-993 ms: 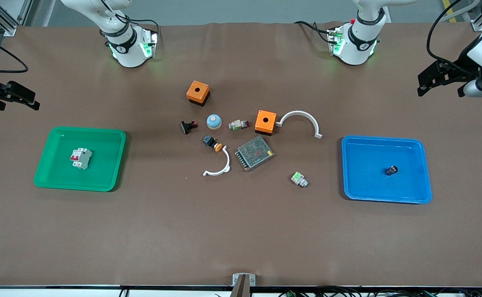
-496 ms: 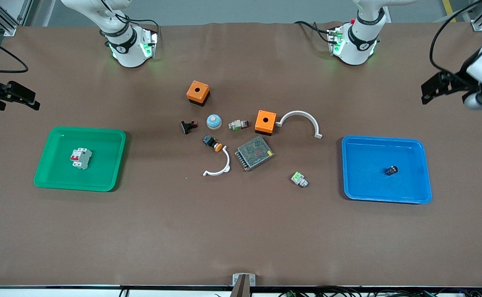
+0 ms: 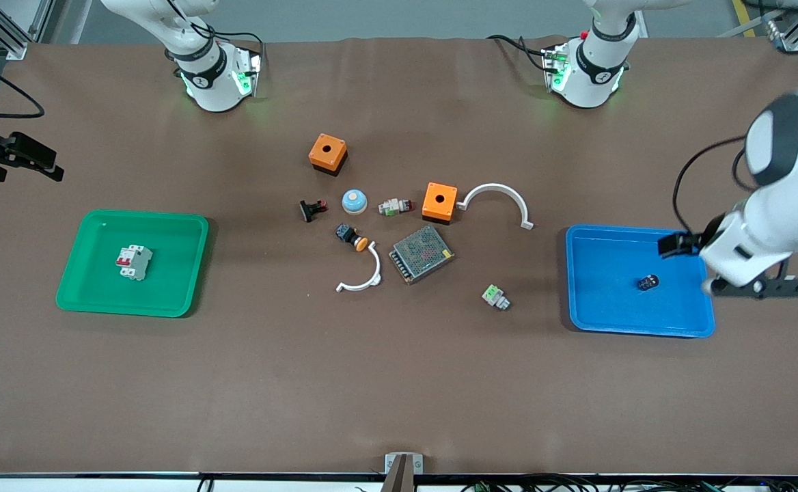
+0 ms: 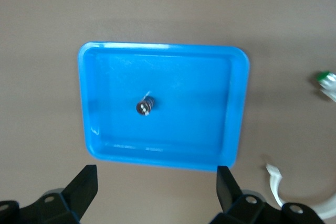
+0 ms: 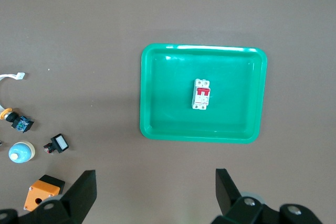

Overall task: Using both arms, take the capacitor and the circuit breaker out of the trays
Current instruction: 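Grasp the capacitor with the left gripper while the right gripper reaches the breaker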

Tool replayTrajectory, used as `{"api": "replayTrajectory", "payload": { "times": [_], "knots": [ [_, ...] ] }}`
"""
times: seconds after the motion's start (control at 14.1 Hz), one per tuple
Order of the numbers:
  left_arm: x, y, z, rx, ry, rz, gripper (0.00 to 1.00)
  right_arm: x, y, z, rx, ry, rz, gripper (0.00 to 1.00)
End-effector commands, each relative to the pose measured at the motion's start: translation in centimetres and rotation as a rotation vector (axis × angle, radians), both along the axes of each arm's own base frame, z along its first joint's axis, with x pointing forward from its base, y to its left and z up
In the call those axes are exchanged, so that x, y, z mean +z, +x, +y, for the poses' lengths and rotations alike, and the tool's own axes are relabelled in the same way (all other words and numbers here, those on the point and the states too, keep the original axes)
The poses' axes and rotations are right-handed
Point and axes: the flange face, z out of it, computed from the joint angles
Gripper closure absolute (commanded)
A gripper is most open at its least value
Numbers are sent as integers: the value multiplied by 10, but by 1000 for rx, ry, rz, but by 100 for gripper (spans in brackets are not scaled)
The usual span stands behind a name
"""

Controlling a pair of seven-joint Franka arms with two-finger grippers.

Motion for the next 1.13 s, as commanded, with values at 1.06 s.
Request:
{"api": "replayTrajectory", "payload": {
  "times": [1.06],
  "knots": [
    [-239,-24,76,42,-33,-38,16,-294,24,-94,-109,-11,-19,0]
  ]
}}
